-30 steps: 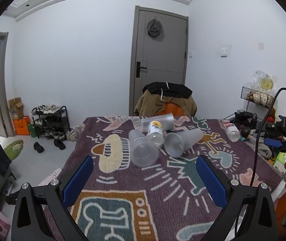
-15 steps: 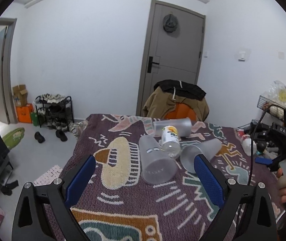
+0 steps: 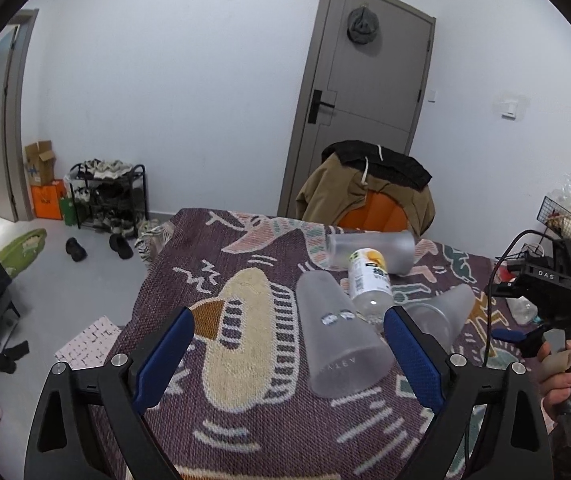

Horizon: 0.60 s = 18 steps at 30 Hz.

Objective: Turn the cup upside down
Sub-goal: 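Move the right gripper to the frosted cup lying on its side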

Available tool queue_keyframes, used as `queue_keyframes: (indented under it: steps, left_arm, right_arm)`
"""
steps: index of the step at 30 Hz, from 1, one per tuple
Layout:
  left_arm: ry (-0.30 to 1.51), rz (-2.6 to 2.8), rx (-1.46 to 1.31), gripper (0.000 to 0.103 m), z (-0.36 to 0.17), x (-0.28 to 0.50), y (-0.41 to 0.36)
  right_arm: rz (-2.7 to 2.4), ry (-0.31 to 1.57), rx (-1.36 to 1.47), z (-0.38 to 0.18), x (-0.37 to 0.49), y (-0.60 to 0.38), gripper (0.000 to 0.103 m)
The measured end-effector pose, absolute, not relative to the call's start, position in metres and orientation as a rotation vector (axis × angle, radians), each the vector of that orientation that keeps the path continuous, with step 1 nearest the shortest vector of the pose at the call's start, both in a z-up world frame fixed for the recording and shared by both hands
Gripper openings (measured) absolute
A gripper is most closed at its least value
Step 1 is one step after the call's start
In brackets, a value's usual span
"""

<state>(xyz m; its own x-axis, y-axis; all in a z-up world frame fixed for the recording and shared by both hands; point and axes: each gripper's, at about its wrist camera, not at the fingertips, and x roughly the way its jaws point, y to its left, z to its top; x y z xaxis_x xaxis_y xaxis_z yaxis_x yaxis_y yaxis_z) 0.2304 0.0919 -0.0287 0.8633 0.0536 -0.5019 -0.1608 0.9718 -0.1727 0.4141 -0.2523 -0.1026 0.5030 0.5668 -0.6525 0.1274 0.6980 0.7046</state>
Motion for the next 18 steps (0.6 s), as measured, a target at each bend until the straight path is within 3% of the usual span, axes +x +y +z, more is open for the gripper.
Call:
queue_keyframes:
  steps: [18]
  left_arm:
    - [0.689,0.067,-0.292,0.096,-0.067,0.309,0.14]
  right_arm:
    - [0.185,1.219,0.881,-0.144,0.473,-0.215,0.088]
